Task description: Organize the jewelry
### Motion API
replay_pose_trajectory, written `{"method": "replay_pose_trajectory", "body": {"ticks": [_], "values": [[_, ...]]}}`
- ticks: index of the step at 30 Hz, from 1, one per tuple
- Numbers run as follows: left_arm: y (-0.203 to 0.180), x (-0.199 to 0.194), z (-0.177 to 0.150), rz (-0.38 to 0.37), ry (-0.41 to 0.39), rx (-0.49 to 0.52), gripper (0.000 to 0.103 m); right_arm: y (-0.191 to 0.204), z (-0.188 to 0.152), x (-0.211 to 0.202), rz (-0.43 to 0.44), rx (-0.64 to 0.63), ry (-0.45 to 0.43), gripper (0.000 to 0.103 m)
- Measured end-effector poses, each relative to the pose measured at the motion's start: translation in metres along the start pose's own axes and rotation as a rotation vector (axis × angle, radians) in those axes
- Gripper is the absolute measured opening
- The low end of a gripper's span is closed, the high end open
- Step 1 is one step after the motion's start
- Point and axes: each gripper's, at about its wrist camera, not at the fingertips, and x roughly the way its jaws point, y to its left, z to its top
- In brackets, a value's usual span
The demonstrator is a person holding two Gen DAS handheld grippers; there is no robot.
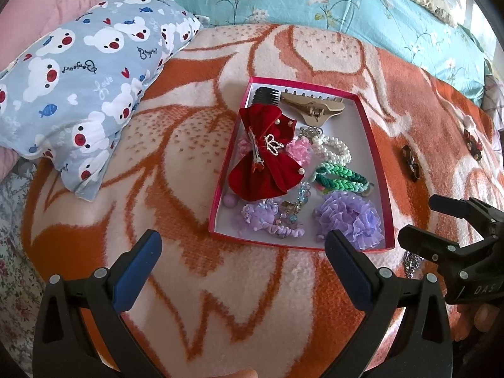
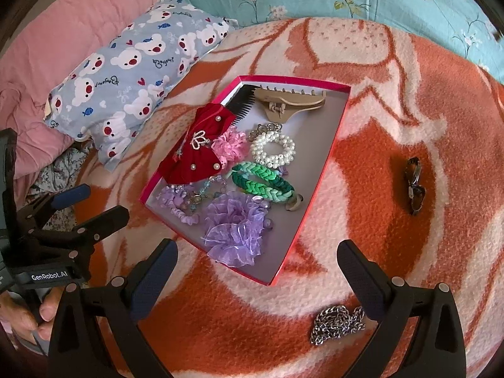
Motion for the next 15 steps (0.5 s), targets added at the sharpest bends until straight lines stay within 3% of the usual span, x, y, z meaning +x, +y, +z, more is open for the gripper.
{"method": "replay_pose_trajectory", "body": {"ticks": [15], "values": [[-0.0005,-0.0028,0.0016,0.010,-0.008,0.004,0.103,-0.0034,0.0019,-0.0030,-0.003,0.006,-0.008,0.102]]}}
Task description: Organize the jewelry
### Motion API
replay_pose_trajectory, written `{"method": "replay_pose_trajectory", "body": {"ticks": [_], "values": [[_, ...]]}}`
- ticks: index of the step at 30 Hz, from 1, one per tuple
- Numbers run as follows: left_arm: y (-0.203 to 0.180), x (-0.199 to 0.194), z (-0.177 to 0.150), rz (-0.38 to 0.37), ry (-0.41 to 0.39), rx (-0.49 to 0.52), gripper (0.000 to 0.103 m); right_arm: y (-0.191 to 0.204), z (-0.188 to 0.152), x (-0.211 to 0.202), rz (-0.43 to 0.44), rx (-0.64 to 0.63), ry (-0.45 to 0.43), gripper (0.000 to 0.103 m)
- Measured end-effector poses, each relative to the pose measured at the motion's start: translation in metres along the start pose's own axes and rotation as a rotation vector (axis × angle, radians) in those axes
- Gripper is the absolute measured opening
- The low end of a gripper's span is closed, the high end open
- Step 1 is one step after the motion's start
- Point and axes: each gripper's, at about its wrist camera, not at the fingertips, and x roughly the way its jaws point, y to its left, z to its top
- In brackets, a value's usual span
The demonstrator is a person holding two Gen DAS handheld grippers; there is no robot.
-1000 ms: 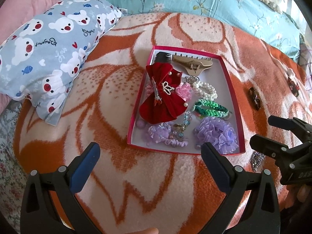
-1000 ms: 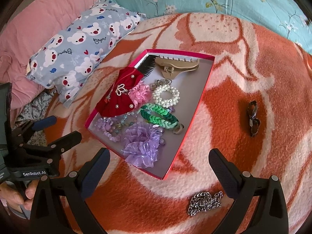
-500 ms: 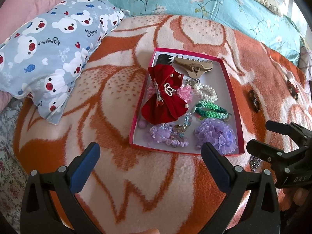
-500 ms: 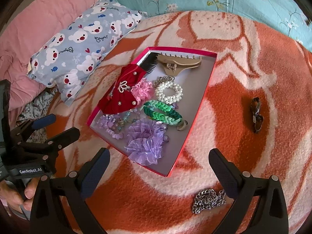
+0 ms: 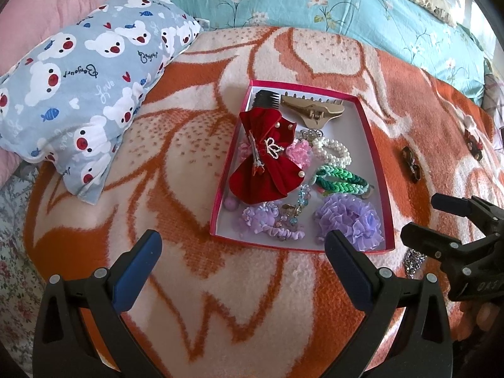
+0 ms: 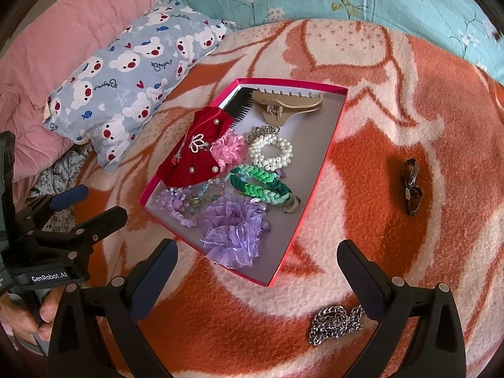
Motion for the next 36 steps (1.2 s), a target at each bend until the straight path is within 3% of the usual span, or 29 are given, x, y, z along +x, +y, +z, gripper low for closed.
{"method": "replay_pose_trajectory", "body": {"ticks": [36], "values": [[0.000,0.000,0.006,0.003,-0.021,0.005,0.103,-0.001,0.013,-0.012,0.005,0.001,-0.048,0.102]]}}
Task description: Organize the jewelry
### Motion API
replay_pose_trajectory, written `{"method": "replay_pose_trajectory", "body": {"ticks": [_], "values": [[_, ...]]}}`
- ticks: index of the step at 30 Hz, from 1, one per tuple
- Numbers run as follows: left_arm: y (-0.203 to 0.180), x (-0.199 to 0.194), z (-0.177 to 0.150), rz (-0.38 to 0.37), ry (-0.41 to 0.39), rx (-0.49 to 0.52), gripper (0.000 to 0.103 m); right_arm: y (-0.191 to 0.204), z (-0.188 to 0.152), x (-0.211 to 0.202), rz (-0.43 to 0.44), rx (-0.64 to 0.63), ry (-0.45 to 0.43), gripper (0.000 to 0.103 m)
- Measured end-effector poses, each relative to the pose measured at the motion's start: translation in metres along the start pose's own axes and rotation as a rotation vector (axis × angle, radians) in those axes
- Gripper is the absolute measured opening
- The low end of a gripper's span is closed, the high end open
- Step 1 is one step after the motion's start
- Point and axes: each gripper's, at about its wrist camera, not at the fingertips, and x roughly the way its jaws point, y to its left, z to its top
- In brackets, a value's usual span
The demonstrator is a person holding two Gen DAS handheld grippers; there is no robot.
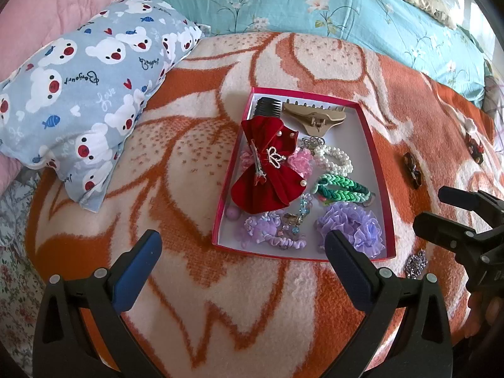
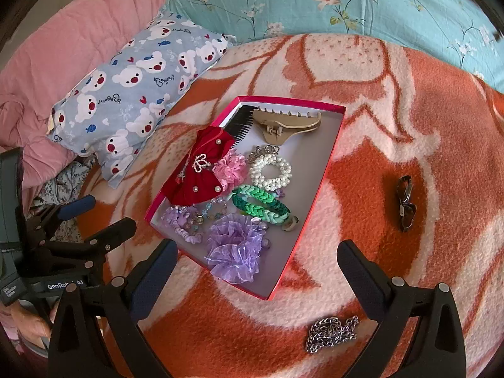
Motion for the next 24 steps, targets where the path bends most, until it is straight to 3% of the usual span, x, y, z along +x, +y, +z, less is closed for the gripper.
{"method": "replay_pose_trajectory", "body": {"ticks": [24], "values": [[-0.0004,0.0013,0.0001,0.000,0.001,0.005,0.103,-0.0018,-0.0020,0.0008,-0.001,0.001,0.003,0.102]]}}
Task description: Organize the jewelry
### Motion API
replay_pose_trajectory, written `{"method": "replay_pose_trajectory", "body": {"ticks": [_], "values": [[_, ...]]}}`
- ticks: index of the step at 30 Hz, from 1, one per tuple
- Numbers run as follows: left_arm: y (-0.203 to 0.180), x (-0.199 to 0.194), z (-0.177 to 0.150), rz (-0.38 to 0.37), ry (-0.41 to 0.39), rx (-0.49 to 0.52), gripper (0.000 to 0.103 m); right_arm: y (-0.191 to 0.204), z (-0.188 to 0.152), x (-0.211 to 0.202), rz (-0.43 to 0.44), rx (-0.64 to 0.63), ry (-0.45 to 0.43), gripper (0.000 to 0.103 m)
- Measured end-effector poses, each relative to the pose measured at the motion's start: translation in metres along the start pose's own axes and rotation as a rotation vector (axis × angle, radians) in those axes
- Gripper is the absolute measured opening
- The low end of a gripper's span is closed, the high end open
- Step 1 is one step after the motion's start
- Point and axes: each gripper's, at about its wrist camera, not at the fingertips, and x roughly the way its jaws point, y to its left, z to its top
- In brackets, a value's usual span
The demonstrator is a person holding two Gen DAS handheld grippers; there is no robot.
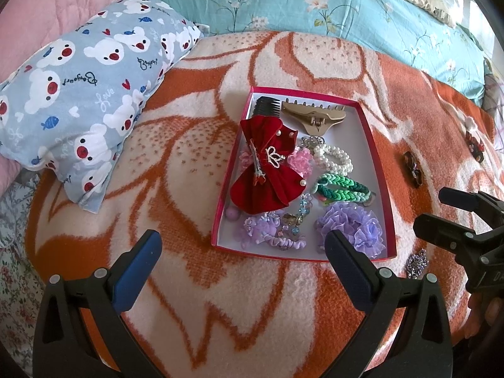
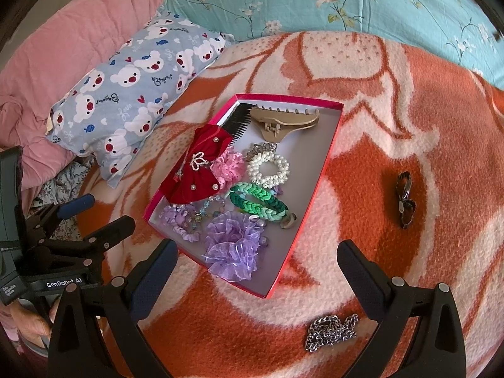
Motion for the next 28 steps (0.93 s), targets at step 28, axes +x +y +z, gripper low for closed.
{"method": "replay_pose_trajectory", "body": {"ticks": [28], "values": [[-0.009,0.020,0.004,0.004,0.025,0.004,0.103,-0.016,-0.004,0.018,-0.006,0.037,0.008,0.102]]}}
